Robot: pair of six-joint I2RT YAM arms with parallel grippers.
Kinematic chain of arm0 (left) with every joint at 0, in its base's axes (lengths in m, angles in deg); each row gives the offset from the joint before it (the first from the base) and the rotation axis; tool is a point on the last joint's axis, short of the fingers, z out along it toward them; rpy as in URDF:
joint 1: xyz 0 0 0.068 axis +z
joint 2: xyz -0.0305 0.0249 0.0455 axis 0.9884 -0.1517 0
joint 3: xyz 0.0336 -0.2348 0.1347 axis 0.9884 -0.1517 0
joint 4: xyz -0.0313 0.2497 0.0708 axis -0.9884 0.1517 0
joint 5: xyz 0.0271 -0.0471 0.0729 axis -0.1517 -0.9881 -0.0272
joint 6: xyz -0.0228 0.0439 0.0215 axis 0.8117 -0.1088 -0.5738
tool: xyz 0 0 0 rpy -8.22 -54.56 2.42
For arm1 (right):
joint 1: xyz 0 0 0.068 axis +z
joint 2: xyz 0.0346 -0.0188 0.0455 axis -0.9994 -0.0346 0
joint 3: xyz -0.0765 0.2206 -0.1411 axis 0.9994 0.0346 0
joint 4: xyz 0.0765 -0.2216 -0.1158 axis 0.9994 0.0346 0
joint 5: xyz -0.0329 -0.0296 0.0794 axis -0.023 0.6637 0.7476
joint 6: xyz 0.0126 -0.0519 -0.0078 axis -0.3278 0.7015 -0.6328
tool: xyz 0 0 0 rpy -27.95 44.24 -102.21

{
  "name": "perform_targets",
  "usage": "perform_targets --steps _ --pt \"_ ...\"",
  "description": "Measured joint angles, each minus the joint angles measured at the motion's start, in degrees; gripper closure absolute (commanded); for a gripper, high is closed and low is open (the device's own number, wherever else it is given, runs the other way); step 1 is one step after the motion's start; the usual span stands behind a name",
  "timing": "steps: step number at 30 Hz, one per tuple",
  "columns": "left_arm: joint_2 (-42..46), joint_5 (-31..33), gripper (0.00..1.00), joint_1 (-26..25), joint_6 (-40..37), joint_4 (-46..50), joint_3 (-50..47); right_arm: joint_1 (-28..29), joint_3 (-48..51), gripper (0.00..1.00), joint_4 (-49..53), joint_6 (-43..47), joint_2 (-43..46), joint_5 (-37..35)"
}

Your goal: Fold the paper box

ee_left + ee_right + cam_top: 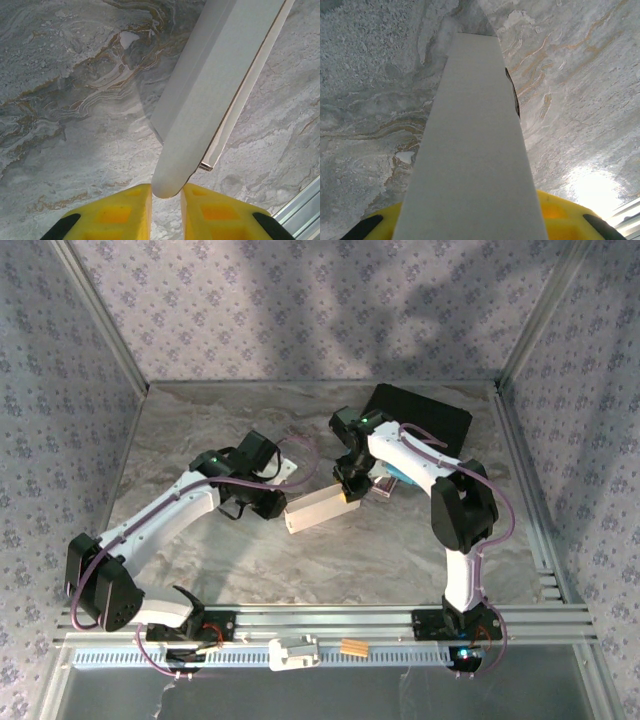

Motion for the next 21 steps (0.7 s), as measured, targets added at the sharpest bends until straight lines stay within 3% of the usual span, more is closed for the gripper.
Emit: perform_targets --steps 5,11,21 --pt "-1.0 0.0 0.82 -0.1 0.1 0.0 0.4 0.0 0.0 0.74 -0.2 -0.2 0.0 0.0" --pt "-1.8 0.2 0.99 -1.2 0.7 0.0 0.6 0.0 0.0 0.74 -0.2 -0.6 0.0 -0.1" --pt "-1.8 0.3 1.0 -1.3 3.3 0.0 0.9 0.0 0.0 0.74 -0.2 -0.6 0.0 -0.1"
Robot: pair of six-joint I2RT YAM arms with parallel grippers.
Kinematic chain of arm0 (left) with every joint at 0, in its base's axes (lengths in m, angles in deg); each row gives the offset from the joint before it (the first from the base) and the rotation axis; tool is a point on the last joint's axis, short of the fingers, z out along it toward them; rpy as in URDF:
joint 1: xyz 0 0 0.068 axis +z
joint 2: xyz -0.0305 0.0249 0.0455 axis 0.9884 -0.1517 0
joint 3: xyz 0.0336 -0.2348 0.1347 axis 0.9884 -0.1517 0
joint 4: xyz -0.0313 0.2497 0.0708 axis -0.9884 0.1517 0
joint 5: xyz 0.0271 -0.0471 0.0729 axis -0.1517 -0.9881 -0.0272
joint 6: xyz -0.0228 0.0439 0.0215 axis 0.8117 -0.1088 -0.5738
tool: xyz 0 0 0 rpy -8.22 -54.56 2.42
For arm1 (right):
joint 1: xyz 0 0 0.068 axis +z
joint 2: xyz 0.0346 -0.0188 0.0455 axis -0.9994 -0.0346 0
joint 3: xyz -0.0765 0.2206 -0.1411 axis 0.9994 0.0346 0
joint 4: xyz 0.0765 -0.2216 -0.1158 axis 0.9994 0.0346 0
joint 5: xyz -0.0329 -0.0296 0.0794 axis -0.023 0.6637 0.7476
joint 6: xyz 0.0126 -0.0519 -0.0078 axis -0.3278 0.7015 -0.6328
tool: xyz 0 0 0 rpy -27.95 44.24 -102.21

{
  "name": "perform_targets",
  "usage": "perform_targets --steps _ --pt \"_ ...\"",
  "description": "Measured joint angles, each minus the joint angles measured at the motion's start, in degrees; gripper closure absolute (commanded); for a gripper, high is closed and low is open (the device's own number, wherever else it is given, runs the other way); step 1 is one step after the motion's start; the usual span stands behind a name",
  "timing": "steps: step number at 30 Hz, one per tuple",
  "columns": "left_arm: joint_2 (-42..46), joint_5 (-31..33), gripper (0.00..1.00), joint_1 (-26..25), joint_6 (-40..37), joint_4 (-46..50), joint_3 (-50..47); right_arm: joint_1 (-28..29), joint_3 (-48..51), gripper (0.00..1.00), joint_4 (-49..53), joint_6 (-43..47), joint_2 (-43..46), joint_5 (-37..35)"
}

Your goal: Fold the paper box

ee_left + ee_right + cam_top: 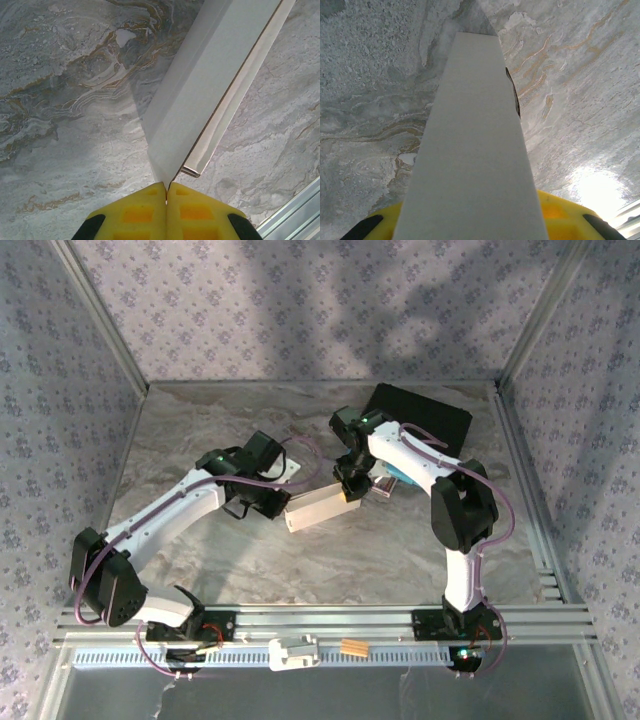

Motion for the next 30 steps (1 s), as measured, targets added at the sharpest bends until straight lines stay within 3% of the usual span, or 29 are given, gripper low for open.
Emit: perform_targets --steps 18,30 --pt "-2.4 -0.4 1.0 -0.3 20.1 1.9 3.1 -0.1 0.0 0.75 -0.6 -1.5 0.0 0.1" --pt "-4.8 -2.7 1.0 0.6 27.8 3.5 5.4 -0.2 0.0 0.75 -0.8 -1.7 0.0 -0.1"
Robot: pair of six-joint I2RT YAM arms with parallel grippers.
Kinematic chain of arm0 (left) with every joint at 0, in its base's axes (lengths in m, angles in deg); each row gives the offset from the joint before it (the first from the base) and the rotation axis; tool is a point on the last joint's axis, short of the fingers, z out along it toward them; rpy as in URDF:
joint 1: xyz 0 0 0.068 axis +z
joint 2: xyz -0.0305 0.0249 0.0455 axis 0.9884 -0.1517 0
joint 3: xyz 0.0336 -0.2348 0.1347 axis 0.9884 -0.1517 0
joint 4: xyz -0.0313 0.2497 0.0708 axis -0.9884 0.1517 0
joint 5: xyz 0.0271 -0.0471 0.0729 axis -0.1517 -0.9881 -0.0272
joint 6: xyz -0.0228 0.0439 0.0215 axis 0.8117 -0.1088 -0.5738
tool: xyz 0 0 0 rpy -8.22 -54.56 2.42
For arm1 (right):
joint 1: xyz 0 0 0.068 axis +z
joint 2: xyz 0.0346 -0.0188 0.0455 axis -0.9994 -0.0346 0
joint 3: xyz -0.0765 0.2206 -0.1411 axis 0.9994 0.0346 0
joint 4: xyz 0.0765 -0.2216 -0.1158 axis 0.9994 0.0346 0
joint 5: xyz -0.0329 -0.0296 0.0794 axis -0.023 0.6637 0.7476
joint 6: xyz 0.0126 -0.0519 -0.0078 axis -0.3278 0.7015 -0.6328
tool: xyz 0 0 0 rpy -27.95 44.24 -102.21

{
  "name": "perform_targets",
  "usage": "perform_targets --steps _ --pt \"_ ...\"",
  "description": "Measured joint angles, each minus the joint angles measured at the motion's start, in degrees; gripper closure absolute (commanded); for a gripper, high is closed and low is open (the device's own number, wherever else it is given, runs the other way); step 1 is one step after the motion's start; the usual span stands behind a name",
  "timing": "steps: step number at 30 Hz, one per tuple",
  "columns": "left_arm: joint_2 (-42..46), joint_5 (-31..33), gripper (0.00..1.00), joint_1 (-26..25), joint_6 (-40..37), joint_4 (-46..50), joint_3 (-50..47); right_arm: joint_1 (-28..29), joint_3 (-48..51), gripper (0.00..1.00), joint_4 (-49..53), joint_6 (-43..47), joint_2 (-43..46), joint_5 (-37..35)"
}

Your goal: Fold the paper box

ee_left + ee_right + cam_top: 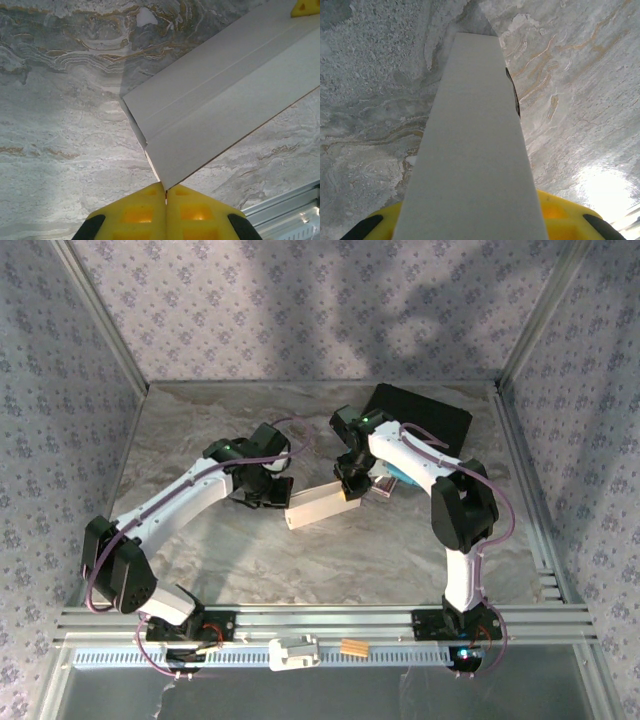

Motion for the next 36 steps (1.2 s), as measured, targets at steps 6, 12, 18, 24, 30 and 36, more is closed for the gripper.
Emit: perform_targets --steps 6,12,18,24,30,36 --pt "-0.2 -1.1 1.0 0.7 2.3 0.0 0.3 -0.1 0.0 0.75 0.0 0.0 0.0 0.2" --pt "-0.3 -2.8 1.0 1.7 4.5 -0.4 0.3 -0.2 -0.2 0.75 0.1 0.0 -0.2 0.2" --pt "-0.5 -3.9 1.0 2.1 6.4 -0.8 0.3 -0.3 -0.5 0.75 0.2 0.0 -0.4 0.2" --pt "-0.5 -4.5 1.0 2.3 8.4 -1.9 0.3 -0.5 -0.5 0.75 0.2 0.0 -0.4 0.3" --pt "-0.5 -4.7 1.0 2.5 8.9 -2.2 0.3 -0.6 -0.5 0.76 0.2 0.0 -0.4 0.6" --pt "-0.5 -4.7 1.0 2.5 8.2 -2.6 -0.4 -0.6 -0.5 0.76 0.2 0.0 -0.4 0.5"
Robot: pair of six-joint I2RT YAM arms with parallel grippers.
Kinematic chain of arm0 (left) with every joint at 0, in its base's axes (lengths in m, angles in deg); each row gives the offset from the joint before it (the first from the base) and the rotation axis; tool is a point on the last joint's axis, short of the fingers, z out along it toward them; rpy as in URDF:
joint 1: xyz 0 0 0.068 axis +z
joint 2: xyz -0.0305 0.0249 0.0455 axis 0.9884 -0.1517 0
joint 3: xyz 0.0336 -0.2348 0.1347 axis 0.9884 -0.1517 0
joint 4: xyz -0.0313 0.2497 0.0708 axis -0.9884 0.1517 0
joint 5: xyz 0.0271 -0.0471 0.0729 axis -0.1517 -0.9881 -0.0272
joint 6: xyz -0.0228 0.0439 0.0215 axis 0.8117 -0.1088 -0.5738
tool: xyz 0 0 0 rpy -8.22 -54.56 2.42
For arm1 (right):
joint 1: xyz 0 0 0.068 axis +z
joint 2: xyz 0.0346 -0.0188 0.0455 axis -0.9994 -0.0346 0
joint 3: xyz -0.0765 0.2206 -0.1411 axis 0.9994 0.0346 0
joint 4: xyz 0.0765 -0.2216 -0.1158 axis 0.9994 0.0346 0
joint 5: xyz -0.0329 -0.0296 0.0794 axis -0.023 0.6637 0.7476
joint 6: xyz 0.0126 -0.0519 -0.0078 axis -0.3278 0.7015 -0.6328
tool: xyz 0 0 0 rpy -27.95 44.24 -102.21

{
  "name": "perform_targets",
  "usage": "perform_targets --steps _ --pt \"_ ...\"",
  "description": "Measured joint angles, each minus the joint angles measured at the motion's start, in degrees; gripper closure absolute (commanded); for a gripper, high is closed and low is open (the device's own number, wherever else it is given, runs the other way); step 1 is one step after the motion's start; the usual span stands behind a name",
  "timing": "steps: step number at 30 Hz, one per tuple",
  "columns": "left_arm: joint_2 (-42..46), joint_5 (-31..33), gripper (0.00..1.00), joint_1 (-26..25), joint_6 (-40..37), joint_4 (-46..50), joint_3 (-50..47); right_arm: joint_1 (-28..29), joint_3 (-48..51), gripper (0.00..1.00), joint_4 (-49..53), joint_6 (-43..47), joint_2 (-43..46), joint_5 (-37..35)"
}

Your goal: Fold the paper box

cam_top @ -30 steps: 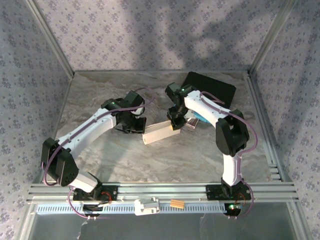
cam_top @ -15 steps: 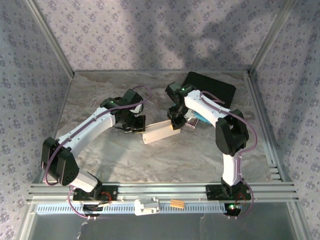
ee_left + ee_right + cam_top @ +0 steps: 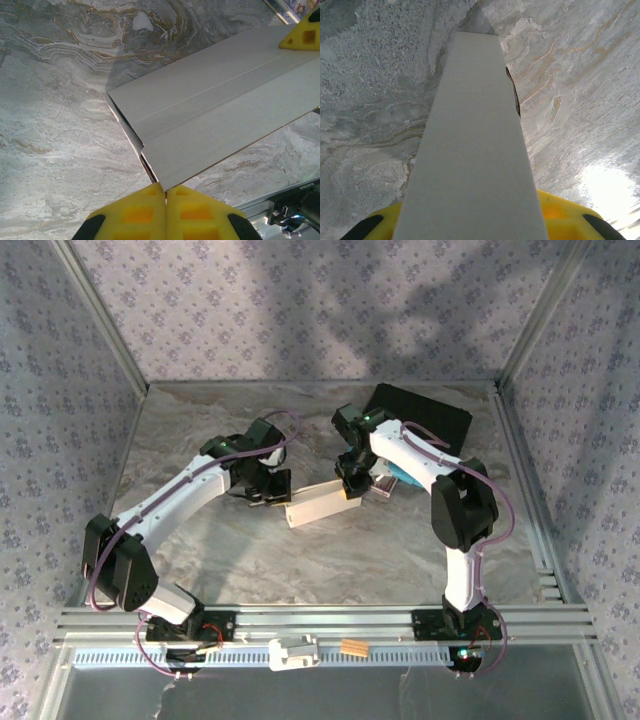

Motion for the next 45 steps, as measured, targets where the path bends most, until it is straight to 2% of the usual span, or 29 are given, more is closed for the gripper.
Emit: perform_targets --steps 16,45 --pt "1.3 0.1 1.0 0.0 -3.8 -1.9 -1.9 0.0 0.0 0.76 0.0 0.0 -0.1 -0.3" --pt "0.7 2.0 1.0 -1.2 -6.1 -0.4 -1.5 0.1 -0.6 0.76 0.1 0.2 -0.5 -0.1"
